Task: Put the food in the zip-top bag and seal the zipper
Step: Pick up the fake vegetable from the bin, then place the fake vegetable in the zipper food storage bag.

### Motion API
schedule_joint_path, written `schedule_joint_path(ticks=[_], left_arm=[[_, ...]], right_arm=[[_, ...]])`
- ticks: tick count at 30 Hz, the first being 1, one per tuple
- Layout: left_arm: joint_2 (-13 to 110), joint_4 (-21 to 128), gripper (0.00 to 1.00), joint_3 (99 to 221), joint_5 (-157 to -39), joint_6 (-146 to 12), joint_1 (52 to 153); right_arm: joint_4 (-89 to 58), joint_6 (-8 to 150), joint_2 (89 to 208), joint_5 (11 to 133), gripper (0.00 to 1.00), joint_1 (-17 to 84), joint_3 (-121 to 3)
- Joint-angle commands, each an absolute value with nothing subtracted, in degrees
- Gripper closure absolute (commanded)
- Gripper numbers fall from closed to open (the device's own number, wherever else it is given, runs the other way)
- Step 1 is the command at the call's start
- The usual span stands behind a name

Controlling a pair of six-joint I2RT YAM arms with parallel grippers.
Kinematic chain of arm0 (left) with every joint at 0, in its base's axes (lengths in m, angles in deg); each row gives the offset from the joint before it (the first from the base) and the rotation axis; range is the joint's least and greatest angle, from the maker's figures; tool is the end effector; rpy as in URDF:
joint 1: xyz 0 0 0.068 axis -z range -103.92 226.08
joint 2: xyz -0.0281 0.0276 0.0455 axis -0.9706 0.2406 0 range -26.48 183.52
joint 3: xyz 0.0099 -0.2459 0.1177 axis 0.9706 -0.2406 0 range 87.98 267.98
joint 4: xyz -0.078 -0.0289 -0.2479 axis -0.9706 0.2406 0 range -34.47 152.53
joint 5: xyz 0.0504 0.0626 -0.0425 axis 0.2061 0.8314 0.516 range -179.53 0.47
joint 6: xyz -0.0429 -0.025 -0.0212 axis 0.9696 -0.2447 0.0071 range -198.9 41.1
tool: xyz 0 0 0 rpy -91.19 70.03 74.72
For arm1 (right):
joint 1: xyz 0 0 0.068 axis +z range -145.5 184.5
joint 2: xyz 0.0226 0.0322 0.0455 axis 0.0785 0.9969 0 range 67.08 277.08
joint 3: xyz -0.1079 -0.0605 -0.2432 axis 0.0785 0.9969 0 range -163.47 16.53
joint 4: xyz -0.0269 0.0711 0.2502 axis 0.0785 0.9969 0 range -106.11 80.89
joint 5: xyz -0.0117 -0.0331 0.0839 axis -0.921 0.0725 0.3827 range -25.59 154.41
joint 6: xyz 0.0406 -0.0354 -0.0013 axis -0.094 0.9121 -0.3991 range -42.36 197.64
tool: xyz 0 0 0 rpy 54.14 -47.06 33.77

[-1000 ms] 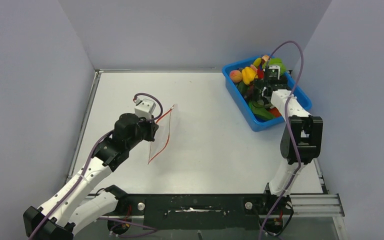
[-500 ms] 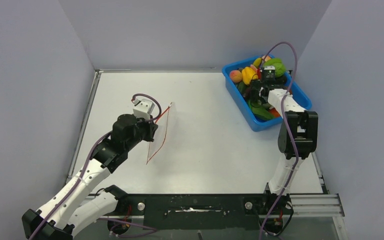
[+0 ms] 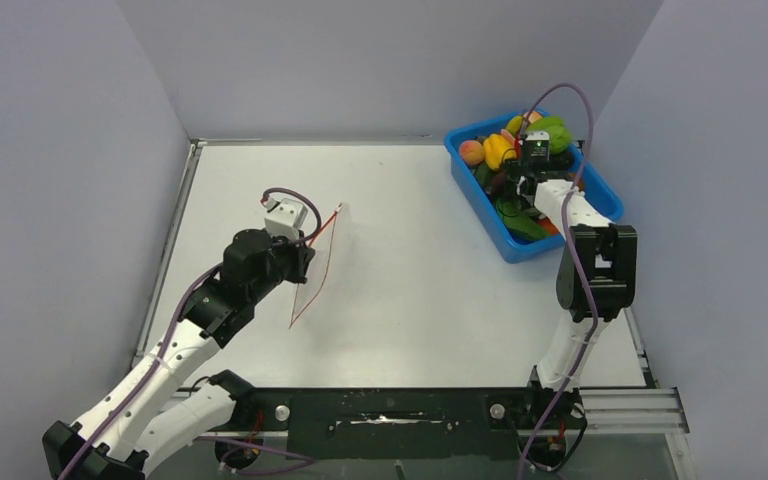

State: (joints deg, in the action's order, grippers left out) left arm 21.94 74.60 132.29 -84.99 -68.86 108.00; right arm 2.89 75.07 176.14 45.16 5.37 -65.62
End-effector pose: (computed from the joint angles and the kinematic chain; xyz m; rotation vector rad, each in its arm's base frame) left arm 0.1663 -0.1003 0.3101 0.3275 1.9688 -0.3973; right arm 0.4269 -0.0053 0.2284 0.1955 2.3369 -0.3681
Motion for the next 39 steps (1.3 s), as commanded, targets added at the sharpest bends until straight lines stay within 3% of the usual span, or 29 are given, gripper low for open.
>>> schedule_joint_path(ticks=[1,16,28,39], left_arm=[[20.18,71.04,1.00,131.98,-84.26,-69.16,108.02],[21.31,69.94,1.00,131.81,-82.93,-67.48,107.54],[25.73,68.29,1.00,134.92,-84.21,-62.01,107.46],[31.97,66.73,1.00,138.56,-84.50,-61.10,106.94]], right_arm=[[1.83,75.32,170.81,40.44,0.43,6.24,-65.76],[9.27,68.26,161.25,37.86,0.49,8.07,-62.62],[15.40,60.92,148.66,37.81,0.52,19.99,-59.57],[7.58,55.54,135.00,53.35,0.55,31.68,-51.25]])
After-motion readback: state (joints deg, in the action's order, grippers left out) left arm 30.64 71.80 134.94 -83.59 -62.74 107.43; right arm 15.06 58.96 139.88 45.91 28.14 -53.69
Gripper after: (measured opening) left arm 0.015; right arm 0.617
